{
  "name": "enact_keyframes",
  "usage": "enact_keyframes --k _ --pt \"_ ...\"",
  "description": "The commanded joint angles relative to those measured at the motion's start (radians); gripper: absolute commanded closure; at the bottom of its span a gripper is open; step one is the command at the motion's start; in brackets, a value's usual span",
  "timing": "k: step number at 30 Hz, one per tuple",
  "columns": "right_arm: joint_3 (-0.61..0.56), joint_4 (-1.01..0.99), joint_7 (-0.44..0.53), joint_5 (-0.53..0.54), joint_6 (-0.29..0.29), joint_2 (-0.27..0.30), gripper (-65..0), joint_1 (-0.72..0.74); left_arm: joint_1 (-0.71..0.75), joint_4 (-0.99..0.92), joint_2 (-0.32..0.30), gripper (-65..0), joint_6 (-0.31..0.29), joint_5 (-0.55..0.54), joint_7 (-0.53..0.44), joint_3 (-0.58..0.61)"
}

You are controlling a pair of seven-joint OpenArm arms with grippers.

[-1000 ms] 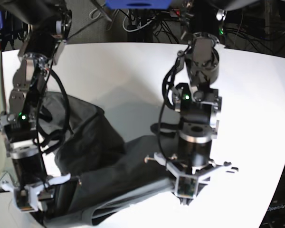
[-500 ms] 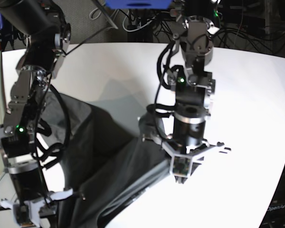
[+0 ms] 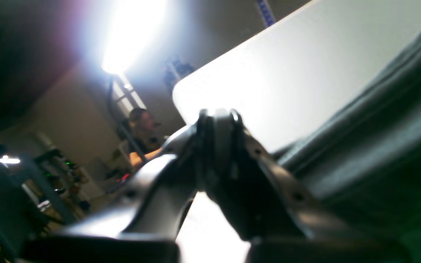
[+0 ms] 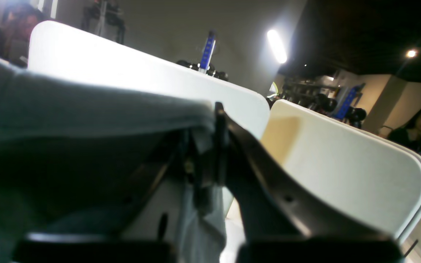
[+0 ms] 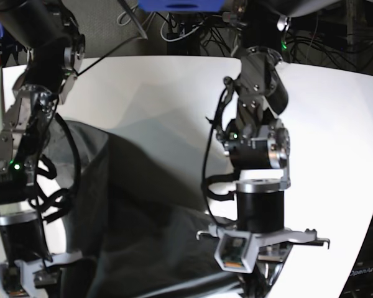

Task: Layout the t-shirt on the table in an organized manner, then fold the t-shirt properly
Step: 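Grasp the shirt's edge with both grippers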

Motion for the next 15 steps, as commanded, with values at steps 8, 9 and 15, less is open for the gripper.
enact_keyframes --k 8,9,15 --pt "0.006 0.019 0.292 0.001 -0.025 0.007 0.0 -0.081 -0.062 0.016 0.007 -0.4 0.017 0.011 -0.193 -0.130" --pt "0.008 0.019 0.312 0.001 -0.025 0.007 0.0 -0.093 -0.059 0.016 0.007 -0.4 0.017 0.011 -0.234 -0.133" --pt "0.038 0.018 0.401 0.001 -0.026 -0.013 0.0 -0.179 -0.026 0.016 0.007 -0.4 0.118 0.013 -0.351 -0.155"
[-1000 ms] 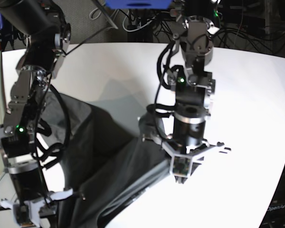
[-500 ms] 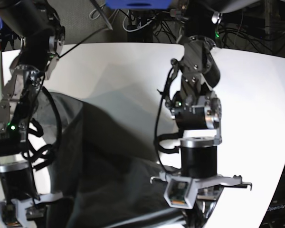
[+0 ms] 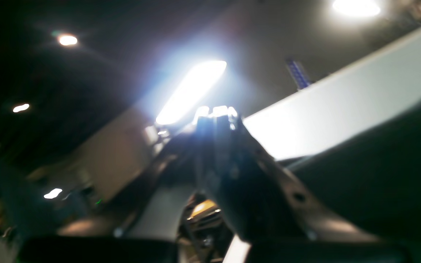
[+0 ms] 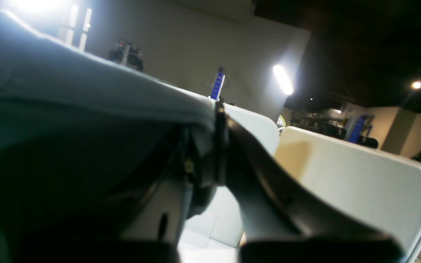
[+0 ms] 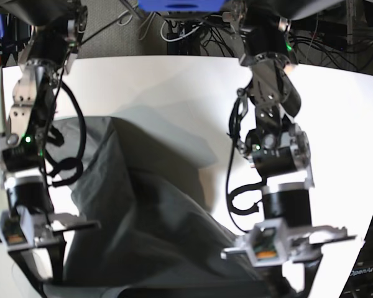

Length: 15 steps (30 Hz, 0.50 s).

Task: Layout the t-shirt on the table in an organized manner, then fold the t-shirt properly
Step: 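Grasp the shirt's edge with both grippers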

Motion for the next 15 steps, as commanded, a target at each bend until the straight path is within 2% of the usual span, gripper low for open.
enact_keyframes --k 1,3,5,10,13,15 --pt "0.028 0.015 0.049 0.010 -0.026 -0.016 0.0 0.006 -0.010 0.016 0.005 -0.4 0.066 0.010 -0.021 -0.007" --pt "0.068 0.015 0.102 0.010 -0.026 -0.056 0.0 -0.025 0.016 0.016 0.005 -0.4 0.111 0.010 -0.039 -0.009" --pt "0.099 0.015 0.154 0.010 -0.025 -0.082 0.0 -0.051 0.045 0.016 0.003 -0.5 0.120 0.010 -0.064 -0.009" --pt "0.131 0.016 0.243 0.010 -0.025 -0.087 0.0 -0.094 0.079 0.018 0.005 -0.5 0.132 0.011 -0.147 -0.010" --pt "0.150 0.016 0.294 0.010 -0.025 -0.090 0.0 -0.109 0.079 0.018 0.005 -0.5 0.232 0.014 -0.196 -0.010" --pt "0.166 0.016 0.328 0.010 -0.025 -0.090 0.0 -0.107 0.071 0.018 0.005 -0.5 0.261 0.016 -0.220 -0.007"
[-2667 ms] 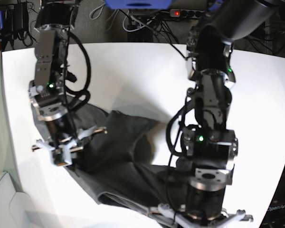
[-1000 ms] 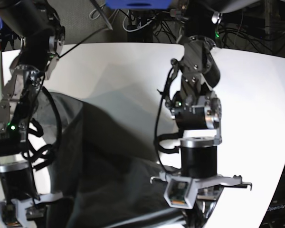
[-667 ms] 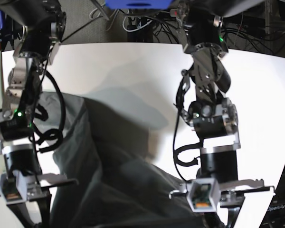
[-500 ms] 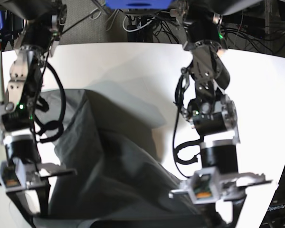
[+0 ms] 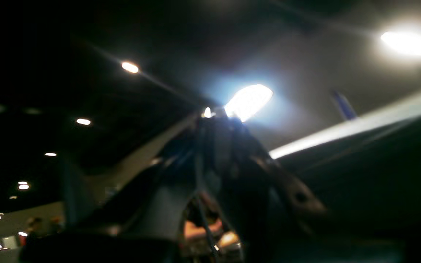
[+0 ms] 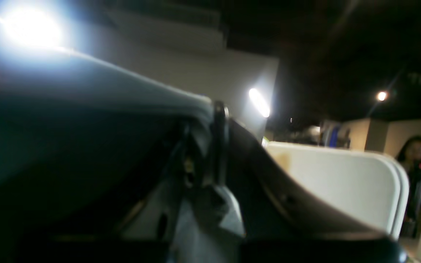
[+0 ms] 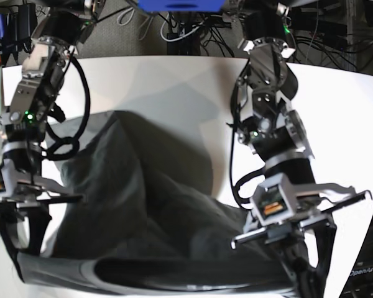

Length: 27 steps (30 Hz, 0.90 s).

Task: Layout the t-shirt on the table in an organized manner, then fold the t-shirt properly
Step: 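Grasp the shirt's edge with both grippers, then lift the shirt with both grippers and drag it across the table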

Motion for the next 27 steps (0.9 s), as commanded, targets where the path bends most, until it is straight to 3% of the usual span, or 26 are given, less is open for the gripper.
enact_keyframes --k 1,8,17,27 --pt "0.017 0.016 0.031 0.022 -0.052 0.005 0.0 0.021 -0.025 0.018 0.004 -0.5 0.041 0.002 0.008 -0.004" --pt "0.020 0.015 0.015 0.022 -0.052 0.011 0.0 0.089 -0.087 0.011 0.004 -0.5 0.044 -0.001 0.014 0.002" --pt "0.015 -0.008 -0.304 0.020 -0.052 0.011 0.0 0.261 -0.222 -0.027 0.004 -0.5 0.044 -0.021 0.299 0.085" --pt "0.012 -0.122 -0.459 0.020 -0.052 0.011 0.0 0.368 -0.245 -0.200 -0.031 -0.5 0.044 -0.127 0.307 0.077"
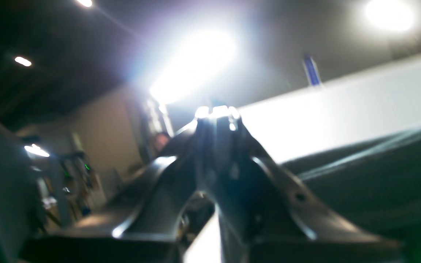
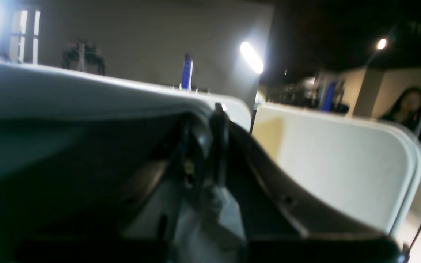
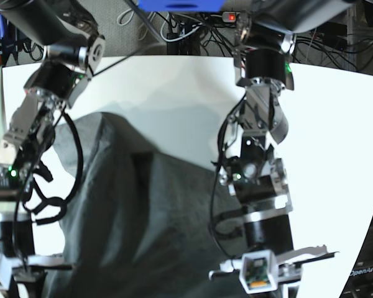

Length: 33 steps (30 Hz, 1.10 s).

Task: Layout the t-shirt on the table in an organized manner, then fold the t-shirt properly
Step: 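Lift the shirt with both grippers and drag it across the table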

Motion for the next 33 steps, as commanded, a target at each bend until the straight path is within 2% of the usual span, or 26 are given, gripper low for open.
enact_keyframes --k 1,8,13,17,21,33 --pt "0.010 -0.002 0.023 0.001 -0.053 0.008 0.0 0.039 -0.034 0.004 -0.006 -0.5 0.046 0.007 -0.005 -0.011" --pt "-0.013 -0.153 -0.040 0.001 -0.053 0.037 0.0 0.088 -0.068 -0.158 -0.004 -0.5 0.046 -0.007 -0.004 -0.037" --pt "-0.047 -0.254 -0.040 0.001 -0.053 0.051 0.0 0.132 -0.114 -0.261 0.028 -0.5 0.046 -0.009 -0.004 -0.114" --pt "-0.078 -0.294 -0.040 0.001 -0.053 0.065 0.0 0.146 -0.113 -0.272 0.033 -0.5 0.046 -0.009 -0.002 -0.163" --pt "-0.154 -0.386 -0.033 0.002 -0.053 0.065 0.0 0.185 -0.111 -0.290 0.033 -0.5 0.046 -0.009 -0.004 -0.212" --pt "-0.230 -0.492 -0.032 0.002 -0.053 0.023 -0.8 0.234 -0.062 -0.281 0.013 -1.0 0.046 -0.007 -0.004 -0.221"
